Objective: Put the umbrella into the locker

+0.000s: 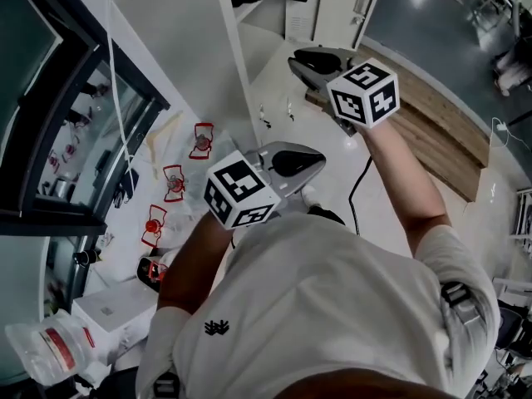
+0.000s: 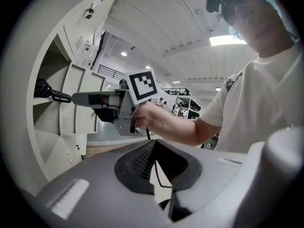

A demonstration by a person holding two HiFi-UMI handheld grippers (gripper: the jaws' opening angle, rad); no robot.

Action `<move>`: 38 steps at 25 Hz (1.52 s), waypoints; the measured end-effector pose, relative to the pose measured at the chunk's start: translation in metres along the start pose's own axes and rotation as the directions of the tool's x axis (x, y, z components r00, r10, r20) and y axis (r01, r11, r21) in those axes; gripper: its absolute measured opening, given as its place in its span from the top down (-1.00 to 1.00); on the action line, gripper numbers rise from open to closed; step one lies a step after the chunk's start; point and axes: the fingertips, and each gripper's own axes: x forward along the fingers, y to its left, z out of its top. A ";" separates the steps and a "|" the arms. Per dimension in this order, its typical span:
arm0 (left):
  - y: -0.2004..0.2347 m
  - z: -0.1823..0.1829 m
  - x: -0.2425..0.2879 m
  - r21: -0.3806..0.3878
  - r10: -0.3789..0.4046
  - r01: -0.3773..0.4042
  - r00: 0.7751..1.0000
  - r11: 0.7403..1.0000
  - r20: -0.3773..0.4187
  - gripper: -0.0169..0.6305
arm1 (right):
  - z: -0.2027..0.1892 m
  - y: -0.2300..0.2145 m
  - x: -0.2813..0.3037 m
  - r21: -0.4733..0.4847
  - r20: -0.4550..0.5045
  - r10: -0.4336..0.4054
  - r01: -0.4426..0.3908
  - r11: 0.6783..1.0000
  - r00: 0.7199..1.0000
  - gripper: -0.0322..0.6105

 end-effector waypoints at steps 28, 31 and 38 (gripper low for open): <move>-0.036 -0.030 -0.036 -0.005 0.037 -0.037 0.999 0.999 0.020 0.78 | -0.037 0.073 -0.058 0.080 -0.002 -0.015 0.015 0.997 1.000 0.87; -0.038 -0.032 -0.038 -0.006 0.036 -0.036 0.999 0.999 0.022 0.78 | -0.037 0.078 -0.060 0.080 0.000 -0.013 0.013 0.997 1.000 0.88; -0.039 -0.032 -0.038 -0.008 0.042 -0.042 0.999 0.999 0.025 0.78 | -0.037 0.085 -0.061 0.071 0.000 0.004 -0.004 0.997 1.000 0.88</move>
